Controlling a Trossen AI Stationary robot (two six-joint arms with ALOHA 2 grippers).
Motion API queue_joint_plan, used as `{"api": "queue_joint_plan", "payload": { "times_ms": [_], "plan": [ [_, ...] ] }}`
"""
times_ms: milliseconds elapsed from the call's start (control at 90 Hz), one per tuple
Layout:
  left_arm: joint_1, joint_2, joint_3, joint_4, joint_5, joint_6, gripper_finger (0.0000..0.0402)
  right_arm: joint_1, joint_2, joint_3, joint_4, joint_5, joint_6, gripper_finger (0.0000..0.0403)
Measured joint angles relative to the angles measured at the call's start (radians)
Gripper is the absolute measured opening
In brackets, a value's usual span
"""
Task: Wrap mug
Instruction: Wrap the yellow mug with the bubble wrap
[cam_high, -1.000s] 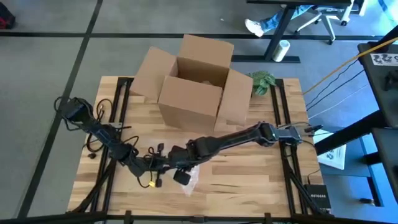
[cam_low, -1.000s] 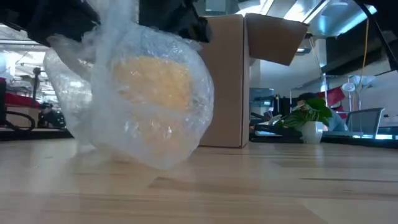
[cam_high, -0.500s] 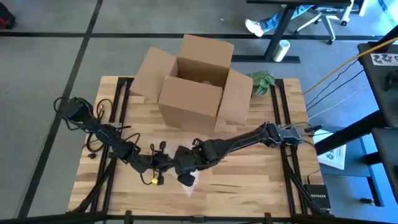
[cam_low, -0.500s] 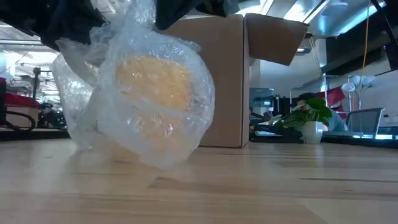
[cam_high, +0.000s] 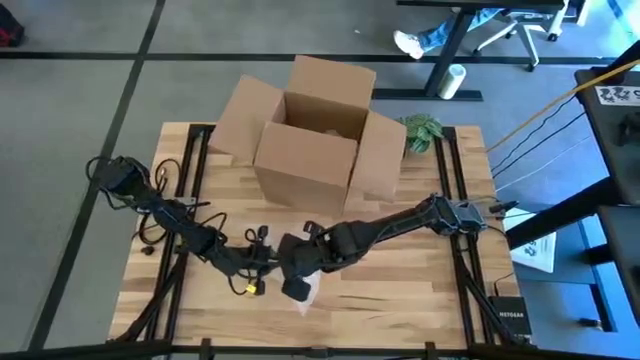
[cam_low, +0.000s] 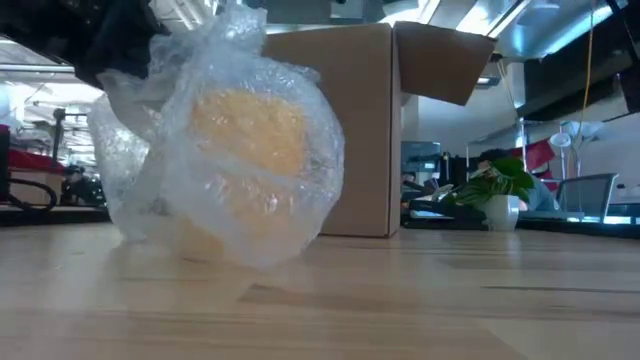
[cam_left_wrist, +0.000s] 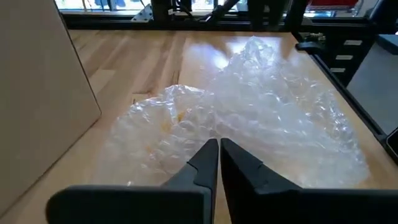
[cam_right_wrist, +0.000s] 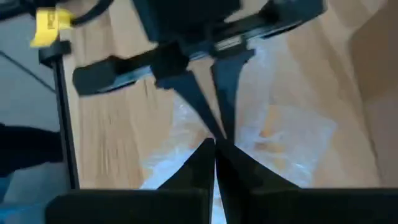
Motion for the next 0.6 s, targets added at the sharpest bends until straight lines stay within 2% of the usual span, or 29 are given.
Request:
{"api": "queue_joint_plan", "payload": {
  "times_ms": [189,356,500,600],
  "plan": [
    [0.000,0.000,0.000,0.029,-0.002,0.010,0.0000,-0.006,0.003,-0.088,0.011,-0.029,0.027,0.0000],
    [-0.018,-0.044,0.000,0.030,-0.003,0.034,0.0000,-0.006,0.003,-0.184,0.103,-0.060,0.029,0.0000],
    [-0.067,-0.152,0.000,-0.116,-0.006,0.001,0.0000,-0.007,0.003,-0.272,0.201,-0.081,0.029,0.0000],
    [-0.118,-0.238,0.000,-0.290,-0.060,-0.092,0.0000,-0.013,0.003,-0.326,0.273,-0.110,0.021,0.0000]
  ]
}}
